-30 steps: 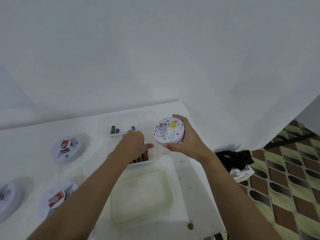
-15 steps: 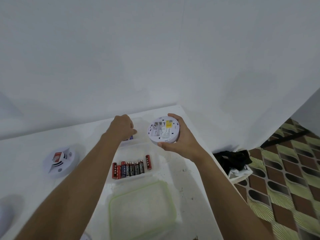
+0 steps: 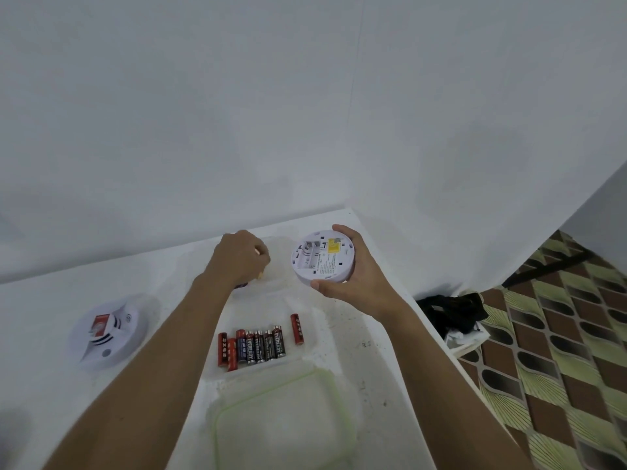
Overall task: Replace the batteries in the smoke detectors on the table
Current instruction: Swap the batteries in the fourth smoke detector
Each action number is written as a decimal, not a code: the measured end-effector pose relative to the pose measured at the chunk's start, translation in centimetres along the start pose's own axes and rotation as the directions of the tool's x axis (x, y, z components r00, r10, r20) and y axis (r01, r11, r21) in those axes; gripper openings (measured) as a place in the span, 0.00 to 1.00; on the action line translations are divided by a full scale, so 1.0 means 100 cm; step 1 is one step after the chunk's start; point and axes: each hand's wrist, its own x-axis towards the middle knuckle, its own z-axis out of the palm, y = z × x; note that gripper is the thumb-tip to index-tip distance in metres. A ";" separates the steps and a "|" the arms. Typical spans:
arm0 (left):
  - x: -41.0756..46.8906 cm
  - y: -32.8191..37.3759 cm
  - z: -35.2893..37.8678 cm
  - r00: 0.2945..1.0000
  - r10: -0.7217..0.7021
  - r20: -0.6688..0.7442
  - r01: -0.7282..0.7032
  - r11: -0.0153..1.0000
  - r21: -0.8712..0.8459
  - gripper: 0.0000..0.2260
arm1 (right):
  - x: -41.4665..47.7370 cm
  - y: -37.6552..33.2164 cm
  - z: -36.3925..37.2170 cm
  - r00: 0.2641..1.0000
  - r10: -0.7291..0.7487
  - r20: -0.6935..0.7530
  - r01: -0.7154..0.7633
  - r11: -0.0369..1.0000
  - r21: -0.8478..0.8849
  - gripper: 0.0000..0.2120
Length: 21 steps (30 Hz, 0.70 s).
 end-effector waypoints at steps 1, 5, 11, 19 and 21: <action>-0.004 0.002 -0.003 0.998 0.018 -0.062 -0.024 0.995 -0.099 0.08 | 0.001 0.000 0.000 1.000 -0.003 -0.004 0.003 1.000 -0.004 0.43; -0.021 0.014 -0.012 0.993 0.060 -0.103 -0.109 0.809 -0.578 0.10 | 0.003 0.001 0.001 1.000 -0.007 -0.008 0.007 1.000 -0.016 0.43; -0.042 0.028 -0.021 0.974 0.219 -0.048 -0.188 0.681 -0.708 0.06 | -0.002 -0.005 0.001 0.999 -0.019 0.041 0.020 0.999 -0.025 0.44; -0.048 0.034 -0.017 0.943 0.328 0.053 -0.229 0.756 -0.613 0.09 | -0.011 -0.012 0.000 0.996 -0.046 0.080 0.051 0.996 -0.070 0.43; -0.046 0.035 -0.017 0.955 0.298 0.007 -0.229 0.747 -0.624 0.10 | -0.014 -0.013 -0.001 0.996 -0.050 0.075 0.056 0.996 -0.076 0.43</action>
